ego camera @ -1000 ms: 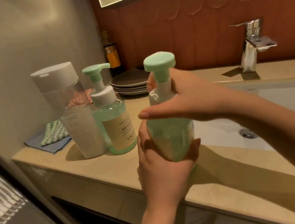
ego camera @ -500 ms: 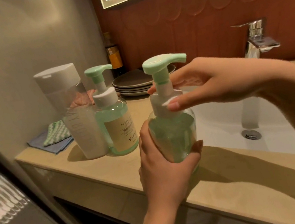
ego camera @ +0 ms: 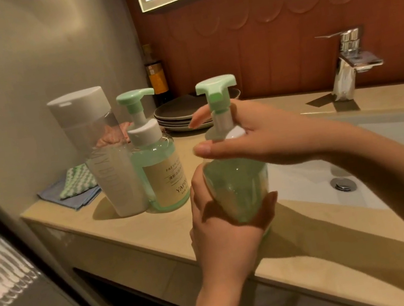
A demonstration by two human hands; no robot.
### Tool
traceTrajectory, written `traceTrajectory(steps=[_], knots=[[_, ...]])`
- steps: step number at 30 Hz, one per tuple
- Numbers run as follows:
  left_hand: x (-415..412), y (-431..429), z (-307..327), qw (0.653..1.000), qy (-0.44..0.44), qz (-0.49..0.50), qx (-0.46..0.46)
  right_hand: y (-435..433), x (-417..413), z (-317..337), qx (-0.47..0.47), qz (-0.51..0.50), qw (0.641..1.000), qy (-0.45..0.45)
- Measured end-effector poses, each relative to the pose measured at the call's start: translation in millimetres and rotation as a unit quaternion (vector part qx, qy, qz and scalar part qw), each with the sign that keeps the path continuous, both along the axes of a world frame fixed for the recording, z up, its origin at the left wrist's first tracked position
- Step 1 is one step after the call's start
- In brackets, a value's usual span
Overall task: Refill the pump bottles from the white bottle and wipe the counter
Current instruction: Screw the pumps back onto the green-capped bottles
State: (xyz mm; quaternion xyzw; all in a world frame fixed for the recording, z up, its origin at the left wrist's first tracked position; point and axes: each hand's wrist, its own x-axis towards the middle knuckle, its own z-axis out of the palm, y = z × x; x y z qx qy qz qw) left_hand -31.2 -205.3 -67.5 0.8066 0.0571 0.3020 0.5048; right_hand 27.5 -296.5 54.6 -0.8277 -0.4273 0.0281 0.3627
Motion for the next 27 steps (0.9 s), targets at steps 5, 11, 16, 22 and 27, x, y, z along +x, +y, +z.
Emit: traceTrajectory(steps=[5,11,16,22,27], knots=[[2.3,1.1,-2.8,1.000,-0.010,0.000,0.020,-27.4,13.1,10.0,-0.052,0.110,0.980,0.156],[0.4,1.3,-4.2,1.000,0.020,0.004,0.009,-22.7,13.3,14.5,-0.020,0.066,0.998,0.011],[0.2,0.6,-2.2,1.000,0.009,0.000,0.004,-3.5,5.2,0.8,0.027,-0.070,0.989,-0.131],[0.5,0.5,-2.3,1.000,-0.001,0.003,0.003,4.4,-1.1,-6.7,0.088,-0.004,0.996,0.012],[0.5,0.4,-2.8,1.000,-0.007,0.002,0.005,-18.1,14.9,-1.4,0.030,0.133,0.975,0.177]])
